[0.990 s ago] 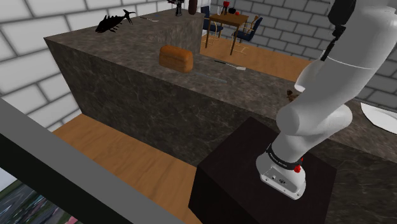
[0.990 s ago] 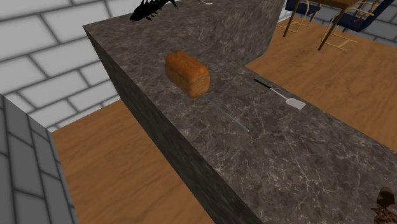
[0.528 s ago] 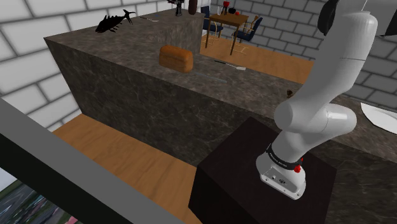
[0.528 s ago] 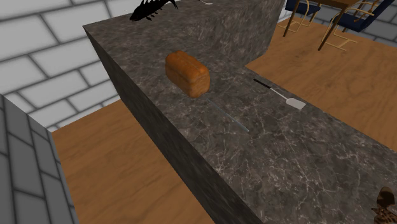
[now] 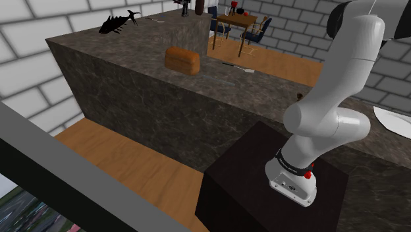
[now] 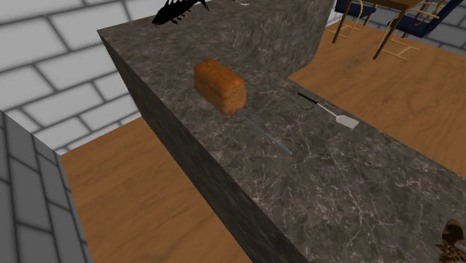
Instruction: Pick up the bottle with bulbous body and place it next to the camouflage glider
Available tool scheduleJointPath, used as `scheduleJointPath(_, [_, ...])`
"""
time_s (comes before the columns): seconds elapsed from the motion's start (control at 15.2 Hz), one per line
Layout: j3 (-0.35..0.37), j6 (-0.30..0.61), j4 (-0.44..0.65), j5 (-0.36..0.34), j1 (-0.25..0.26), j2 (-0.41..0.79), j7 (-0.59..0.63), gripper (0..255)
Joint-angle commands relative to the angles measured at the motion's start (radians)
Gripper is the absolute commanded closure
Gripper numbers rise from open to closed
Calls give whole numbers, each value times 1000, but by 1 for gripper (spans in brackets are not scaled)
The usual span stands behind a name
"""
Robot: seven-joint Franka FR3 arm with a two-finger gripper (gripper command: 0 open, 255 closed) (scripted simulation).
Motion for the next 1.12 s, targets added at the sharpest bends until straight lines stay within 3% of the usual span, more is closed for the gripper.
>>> scheduleJointPath(0.0, [1,27,-27,3,5,1,-4,255])
scheduleJointPath(0.66, [17,147,-134,30,13,25,-30,255])
scheduleJointPath(1.06, [18,154,-140,33,13,28,-31,255])
